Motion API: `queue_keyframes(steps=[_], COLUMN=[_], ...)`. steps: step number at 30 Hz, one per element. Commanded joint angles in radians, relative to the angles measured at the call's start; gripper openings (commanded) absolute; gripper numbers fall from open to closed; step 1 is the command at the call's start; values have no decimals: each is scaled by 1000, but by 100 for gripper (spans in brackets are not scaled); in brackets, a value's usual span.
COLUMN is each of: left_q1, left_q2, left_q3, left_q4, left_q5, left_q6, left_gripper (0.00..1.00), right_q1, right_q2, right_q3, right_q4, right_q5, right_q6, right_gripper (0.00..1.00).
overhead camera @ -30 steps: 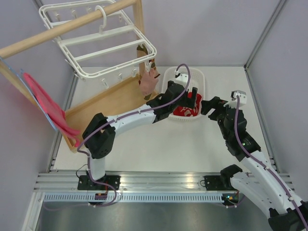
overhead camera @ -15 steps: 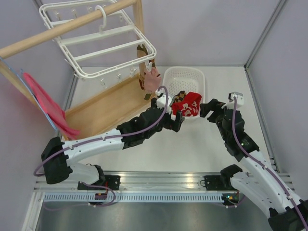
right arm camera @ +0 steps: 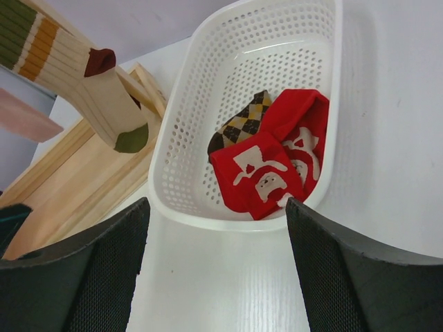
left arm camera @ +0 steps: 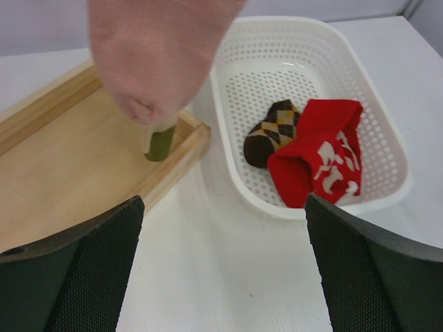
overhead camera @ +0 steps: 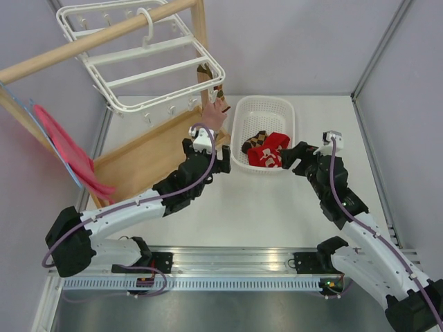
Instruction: Remove the socks clipped to the hanger
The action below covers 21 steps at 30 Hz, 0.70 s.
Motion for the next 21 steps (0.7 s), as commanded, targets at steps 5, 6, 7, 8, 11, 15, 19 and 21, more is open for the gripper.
queue_keyframes(steps=[5, 6, 7, 8, 11, 15, 19, 21], left_q1=[112, 116, 125, 132, 147, 162, 182, 184], left_q2=[25, 48, 58, 67, 99, 148, 188, 203], left_q3=[-97, -91, -84, -73, -59, -27, -16, -12], left_q4=[396, 410, 419, 430, 477, 490, 516, 527], left_q5=[82, 96, 99, 107, 130, 135, 154, 162], left_q6=[173, 188, 193, 196, 200, 208, 206, 206], left_gripper=[100, 100, 100, 100, 100, 100, 100, 100], right_q1=[-5, -5, -5, -3, -5, -3, -5, -5], right_q2=[7, 6, 4, 4, 7, 21, 38, 41], right_q3=[-8, -10, -10, -12, -13, -18, -21, -21], right_q4=[81, 81, 81, 82, 82, 88, 108, 114], right_q5=[-78, -78, -77, -78, -78, -78, -88, -86], right_q6=[25, 19, 16, 15, 1, -15, -19, -27], right_gripper=[83, 83, 83, 83, 83, 83, 83, 83])
